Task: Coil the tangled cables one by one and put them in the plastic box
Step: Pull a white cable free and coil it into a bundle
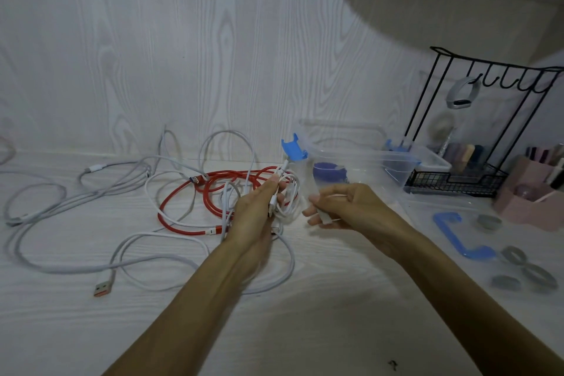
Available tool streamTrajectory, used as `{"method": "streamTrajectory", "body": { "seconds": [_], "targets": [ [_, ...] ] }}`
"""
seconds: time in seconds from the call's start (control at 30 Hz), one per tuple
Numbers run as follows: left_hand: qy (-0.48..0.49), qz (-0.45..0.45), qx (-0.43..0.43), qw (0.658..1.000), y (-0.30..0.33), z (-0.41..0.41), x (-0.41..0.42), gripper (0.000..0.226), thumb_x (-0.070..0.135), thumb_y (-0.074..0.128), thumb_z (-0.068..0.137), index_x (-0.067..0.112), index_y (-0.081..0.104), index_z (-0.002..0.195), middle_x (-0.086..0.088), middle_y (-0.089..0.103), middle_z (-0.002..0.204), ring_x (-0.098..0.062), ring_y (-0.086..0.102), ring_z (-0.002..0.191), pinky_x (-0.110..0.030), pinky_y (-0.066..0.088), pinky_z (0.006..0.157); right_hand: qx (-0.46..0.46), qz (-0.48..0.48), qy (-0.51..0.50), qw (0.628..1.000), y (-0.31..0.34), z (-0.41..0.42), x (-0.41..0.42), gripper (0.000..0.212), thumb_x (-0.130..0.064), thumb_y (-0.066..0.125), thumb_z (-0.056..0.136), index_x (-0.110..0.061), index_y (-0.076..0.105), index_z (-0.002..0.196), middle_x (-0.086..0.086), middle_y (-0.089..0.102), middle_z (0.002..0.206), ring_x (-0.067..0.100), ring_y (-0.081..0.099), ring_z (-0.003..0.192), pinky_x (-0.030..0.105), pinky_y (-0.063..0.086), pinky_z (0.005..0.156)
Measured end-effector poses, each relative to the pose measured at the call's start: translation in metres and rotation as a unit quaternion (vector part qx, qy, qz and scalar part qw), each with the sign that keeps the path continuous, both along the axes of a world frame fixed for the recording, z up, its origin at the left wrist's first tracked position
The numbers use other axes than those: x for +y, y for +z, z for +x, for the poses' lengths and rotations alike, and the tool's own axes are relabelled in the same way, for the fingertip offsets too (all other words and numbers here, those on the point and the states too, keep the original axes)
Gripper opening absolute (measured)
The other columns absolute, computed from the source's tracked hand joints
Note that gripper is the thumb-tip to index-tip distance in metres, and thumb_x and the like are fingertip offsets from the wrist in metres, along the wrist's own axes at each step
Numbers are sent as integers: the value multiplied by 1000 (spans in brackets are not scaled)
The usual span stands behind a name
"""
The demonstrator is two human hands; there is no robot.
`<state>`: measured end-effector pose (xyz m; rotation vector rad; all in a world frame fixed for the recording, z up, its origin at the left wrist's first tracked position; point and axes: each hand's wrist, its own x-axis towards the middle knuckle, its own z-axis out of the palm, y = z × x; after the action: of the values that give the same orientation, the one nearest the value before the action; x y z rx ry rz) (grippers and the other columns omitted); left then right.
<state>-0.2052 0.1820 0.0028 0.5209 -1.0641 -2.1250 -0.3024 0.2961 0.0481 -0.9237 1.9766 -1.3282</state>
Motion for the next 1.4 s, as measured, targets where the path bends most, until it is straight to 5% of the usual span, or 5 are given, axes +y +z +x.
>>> {"method": "streamTrajectory", "body": {
  "seconds": [0.37,0.7,1.0,1.13,1.4],
  "targets": [
    [-8,-13,-4,1000,-4,-4,-5,33,16,40,99,14,50,68,5,45,48,-6,42,46,-19,36,48,-70,-20,-22,997,3,11,-25,23,-12,37,94,-16,50,75,-2,29,56,10,24,47,20,21,42],
    [-34,18,30,999,0,-2,-2,28,16,43,100,7,58,78,4,49,54,-4,43,47,-20,42,57,239,-147,-123,952,-21,1,-28,20,-40,75,75,-30,67,89,-20,60,98,-7,58,85,-3,38,66],
    [-111,-49,-14,993,-1,-6,2,24,15,39,100,8,61,94,6,44,62,-3,35,46,-17,32,49,331,23,99,938,-9,-31,-27,51,-45,55,87,5,60,81,13,47,62,20,40,58,38,37,60],
    [-73,-160,-76,981,-7,-10,6,37,29,34,103,10,65,98,5,56,68,-2,50,55,-14,42,56,263,-65,92,958,-16,-28,-20,31,-34,48,96,-23,52,68,-14,49,52,-1,44,47,9,35,51],
    [-87,-344,-63,933,-8,-6,7,41,40,28,102,20,54,77,9,61,61,-3,58,64,-10,46,66,-15,-173,119,978,-25,-27,-18,43,-30,43,99,-33,66,63,-12,35,45,3,23,40,15,22,39]
  ]
}}
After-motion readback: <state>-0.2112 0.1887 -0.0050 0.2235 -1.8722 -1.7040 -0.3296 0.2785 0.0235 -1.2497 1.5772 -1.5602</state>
